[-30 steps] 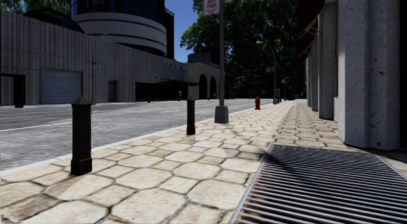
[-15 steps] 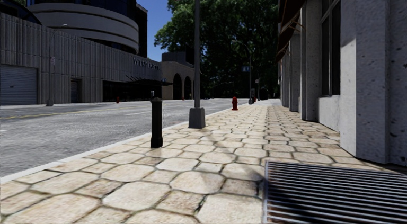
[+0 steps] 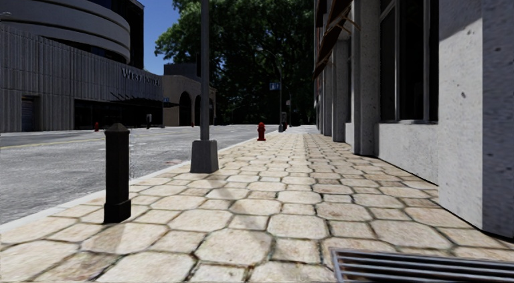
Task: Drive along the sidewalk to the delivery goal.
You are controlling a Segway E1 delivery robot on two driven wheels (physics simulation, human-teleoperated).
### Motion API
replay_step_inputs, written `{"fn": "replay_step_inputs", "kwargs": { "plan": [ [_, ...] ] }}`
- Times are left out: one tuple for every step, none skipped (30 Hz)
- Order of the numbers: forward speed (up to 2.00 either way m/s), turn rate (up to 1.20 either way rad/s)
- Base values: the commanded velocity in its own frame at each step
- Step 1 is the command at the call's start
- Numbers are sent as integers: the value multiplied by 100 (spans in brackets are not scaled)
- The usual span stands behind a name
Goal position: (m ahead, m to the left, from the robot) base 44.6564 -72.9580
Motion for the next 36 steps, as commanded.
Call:
{"fn": "replay_step_inputs", "kwargs": {
  "plan": [
    [200,-40],
    [200,-40],
    [200,-40],
    [200,-40],
    [200,-40],
    [200,-40],
    [200,-40],
    [200,-40],
    [200,-40],
    [200,-40],
    [200,-40],
    [200,-40],
    [200,-40],
    [200,-28],
    [200,-28],
    [200,-5],
    [200,0],
    [200,0],
    [200,0],
    [200,0],
    [200,0],
    [200,0],
    [200,0],
    [200,0],
    [200,0],
    [200,0],
    [200,0],
    [200,0],
    [200,0],
    [200,0],
    [200,0],
    [200,0],
    [200,-23],
    [200,-23],
    [200,-23],
    [200,-23]
  ]
}}
